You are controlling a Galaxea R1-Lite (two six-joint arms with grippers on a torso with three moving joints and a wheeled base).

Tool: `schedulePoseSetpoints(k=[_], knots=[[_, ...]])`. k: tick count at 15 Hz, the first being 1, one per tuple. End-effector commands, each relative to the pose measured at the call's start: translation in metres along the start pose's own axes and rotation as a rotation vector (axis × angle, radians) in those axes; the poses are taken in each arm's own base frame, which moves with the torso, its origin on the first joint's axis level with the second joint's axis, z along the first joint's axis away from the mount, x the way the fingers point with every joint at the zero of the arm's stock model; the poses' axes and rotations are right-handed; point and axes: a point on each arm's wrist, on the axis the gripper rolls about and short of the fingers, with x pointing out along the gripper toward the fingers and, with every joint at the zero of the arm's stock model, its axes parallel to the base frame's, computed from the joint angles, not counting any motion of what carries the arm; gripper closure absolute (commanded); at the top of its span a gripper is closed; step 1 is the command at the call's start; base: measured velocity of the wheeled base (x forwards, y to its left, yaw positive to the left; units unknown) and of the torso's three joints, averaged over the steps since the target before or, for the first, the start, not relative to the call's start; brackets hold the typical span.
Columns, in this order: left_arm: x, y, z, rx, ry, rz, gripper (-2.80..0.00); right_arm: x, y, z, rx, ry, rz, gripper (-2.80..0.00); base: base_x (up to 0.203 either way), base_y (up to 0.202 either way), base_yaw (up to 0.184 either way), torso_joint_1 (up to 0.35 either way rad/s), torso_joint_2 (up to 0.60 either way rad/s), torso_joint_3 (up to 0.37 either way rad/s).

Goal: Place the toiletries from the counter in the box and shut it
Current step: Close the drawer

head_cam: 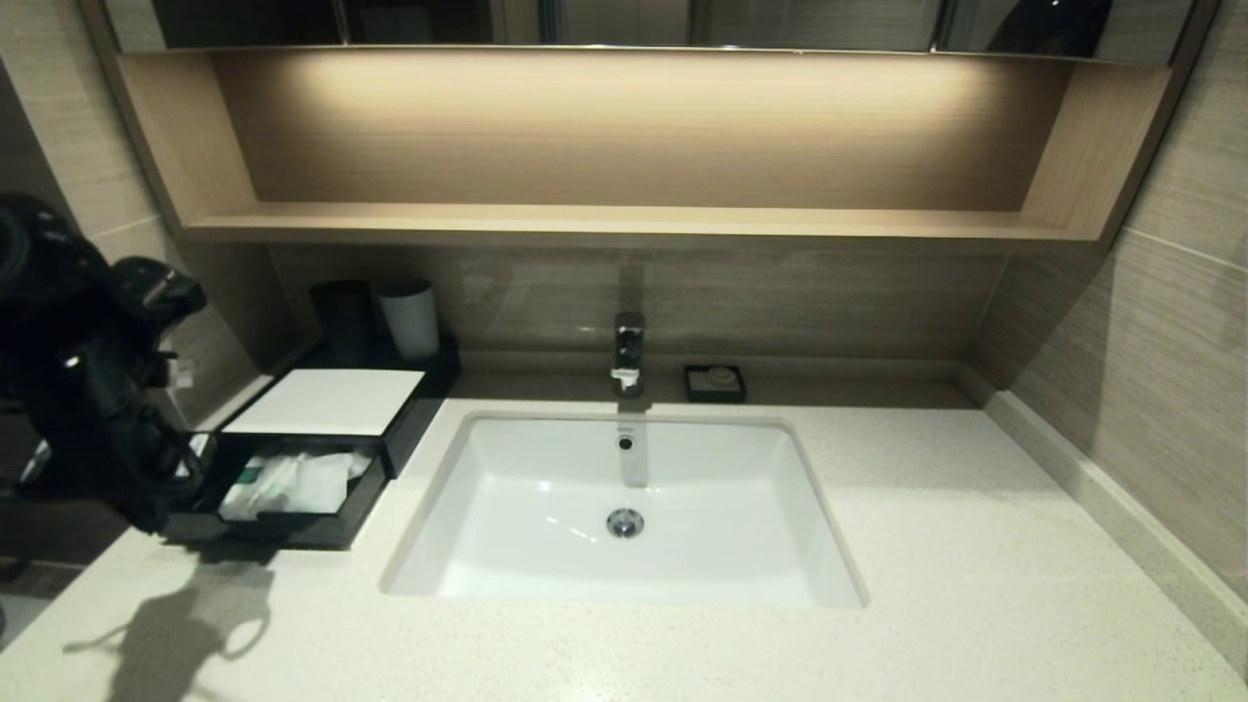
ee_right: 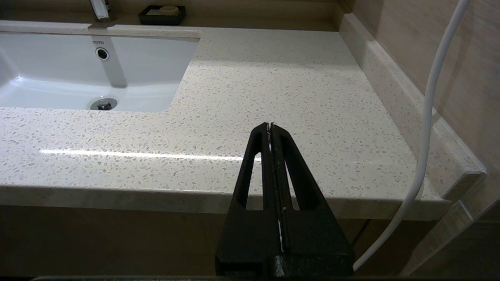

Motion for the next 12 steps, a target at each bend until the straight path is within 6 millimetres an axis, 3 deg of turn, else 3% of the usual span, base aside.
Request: schedulePoseSetpoints(k=[1,12], knots=[[0.013,0.000,-0.018,-0.003,0.057,0.014,0.00,0.000,0.000,0.000,-0.001,0.000,0.000,0.00,0.000,0.000,0.000,0.000,0.00,0.000],[0.040,-0.008,-0.006,-0.005,0.072,0.016,0.00,0.000,0.000,0.000,-0.001,0.000,0.000,0.00,0.000,0.000,0.000,0.000,0.00,0.000]])
